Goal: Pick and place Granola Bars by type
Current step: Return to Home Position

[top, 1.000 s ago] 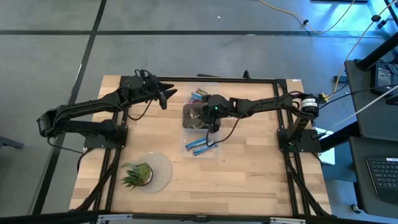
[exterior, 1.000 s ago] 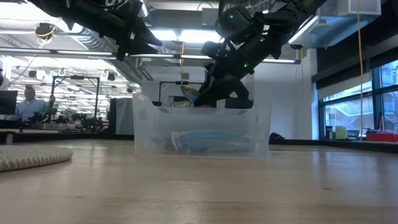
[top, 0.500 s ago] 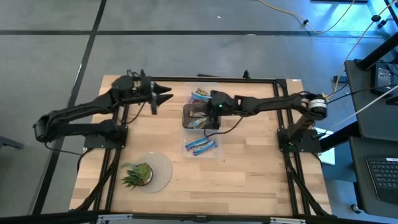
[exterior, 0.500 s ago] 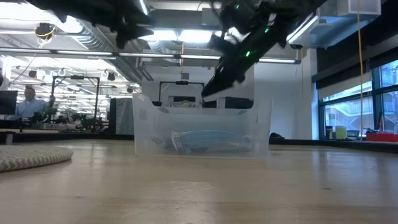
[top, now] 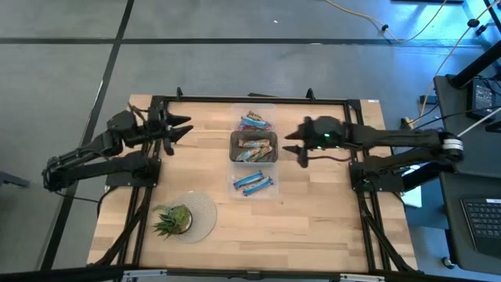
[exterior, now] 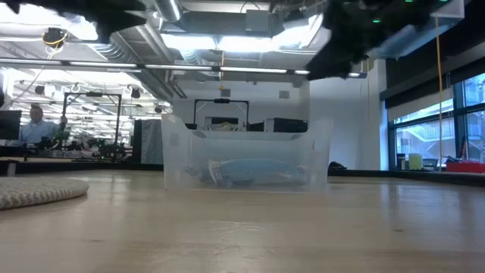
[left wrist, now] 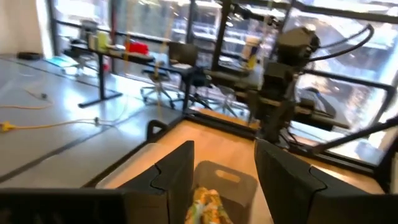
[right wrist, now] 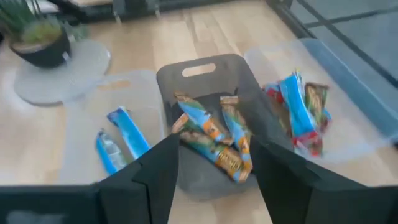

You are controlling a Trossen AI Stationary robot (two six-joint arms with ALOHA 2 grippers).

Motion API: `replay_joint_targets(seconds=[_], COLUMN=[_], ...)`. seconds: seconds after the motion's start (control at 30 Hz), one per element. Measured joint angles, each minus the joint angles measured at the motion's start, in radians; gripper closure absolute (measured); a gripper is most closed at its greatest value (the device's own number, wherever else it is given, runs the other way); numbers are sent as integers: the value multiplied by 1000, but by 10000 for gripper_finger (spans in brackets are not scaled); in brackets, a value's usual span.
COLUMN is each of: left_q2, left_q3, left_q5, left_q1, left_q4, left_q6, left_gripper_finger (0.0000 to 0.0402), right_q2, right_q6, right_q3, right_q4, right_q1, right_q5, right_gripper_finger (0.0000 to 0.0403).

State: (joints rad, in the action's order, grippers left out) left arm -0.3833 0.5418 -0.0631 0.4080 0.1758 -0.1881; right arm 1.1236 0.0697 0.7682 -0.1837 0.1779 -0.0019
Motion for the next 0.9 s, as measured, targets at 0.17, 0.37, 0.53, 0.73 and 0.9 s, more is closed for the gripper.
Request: replay_joint_targets(seconds=[0.17,0.37,0.53,0.73,0.9], left_q2=[108,144,143,167,210], left_q3=[-88,-192,-272,-333,-354], left_q5=[82,176,93,54,98], left_q1=[-16,-16,-16,-16,-16], left_q4=[-4,-69,-156,-185,-181], left_q6=[-23,-38,-8,-34,-36], left_gripper_finger=[238,236,238,235,239], right_q2=[-216,-416,-528,-667,-797], right_q6=[85,61,119,181,187], right_q3=[-130,-226,-309,-392,-447], right_q4=[10,-47,-63,-31,3], right_q1=[-20,-36,-35,-35,-35], right_q5=[1,0,1,1,0], right_gripper_finger=[202,202,202,202,202])
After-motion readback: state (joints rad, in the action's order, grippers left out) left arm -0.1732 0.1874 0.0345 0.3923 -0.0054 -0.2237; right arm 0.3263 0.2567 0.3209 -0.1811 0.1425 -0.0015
